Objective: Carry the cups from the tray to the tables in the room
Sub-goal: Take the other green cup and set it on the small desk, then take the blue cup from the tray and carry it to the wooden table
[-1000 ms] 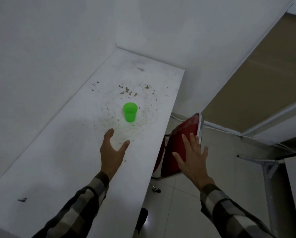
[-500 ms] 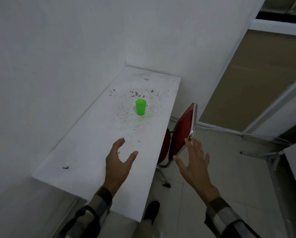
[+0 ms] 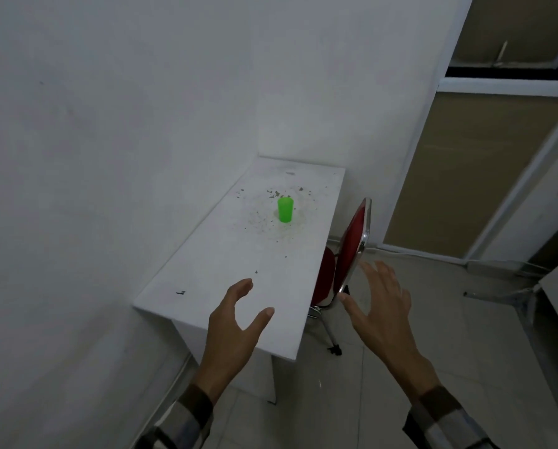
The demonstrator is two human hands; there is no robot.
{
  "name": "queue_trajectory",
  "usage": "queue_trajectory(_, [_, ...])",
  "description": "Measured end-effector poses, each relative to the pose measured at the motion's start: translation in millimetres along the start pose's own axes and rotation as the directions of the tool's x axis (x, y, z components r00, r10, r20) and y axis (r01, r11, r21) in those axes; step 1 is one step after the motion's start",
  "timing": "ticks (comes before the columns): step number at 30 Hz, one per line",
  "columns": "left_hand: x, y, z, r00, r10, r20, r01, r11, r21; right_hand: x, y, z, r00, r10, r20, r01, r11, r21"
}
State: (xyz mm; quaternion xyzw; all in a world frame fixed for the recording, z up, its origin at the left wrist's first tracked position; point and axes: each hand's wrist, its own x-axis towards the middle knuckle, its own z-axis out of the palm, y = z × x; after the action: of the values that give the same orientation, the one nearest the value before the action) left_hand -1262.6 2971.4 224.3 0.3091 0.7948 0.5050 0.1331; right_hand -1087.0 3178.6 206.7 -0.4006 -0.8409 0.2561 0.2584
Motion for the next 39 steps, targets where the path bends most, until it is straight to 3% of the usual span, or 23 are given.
queue_trajectory(13, [-179.8,-30.7,-121.2,1.000,0.023,0.021,-0.023,1.000,-0.001,-208.8,-79.5,-0.6,0.999,0.000,-0.039,0.001,1.000,0.027])
queue_trajectory(19, [-290.8,-43.6,-184.3,1.000,0.003,0.019,-0.003,1.000,0.004,-329.7,-127.9,0.5,0.998,0.049,0.033,-0.050,0.998,0.028])
queue_trajectory(28, [-433.4,-62.2,-284.7,0.991,-0.012,-0.133,0.013,1.000,0.002,-461.6,-188.1,-9.1,0.991,-0.066,0.113,0.066,0.998,0.003])
queue_trajectory(39, [-654.4,-79.3,-350.2,0.953,-0.129,-0.273,0.123,0.992,-0.038,-658.1,-220.1,-56.0,0.972,-0.151,0.178,0.153,0.988,0.003])
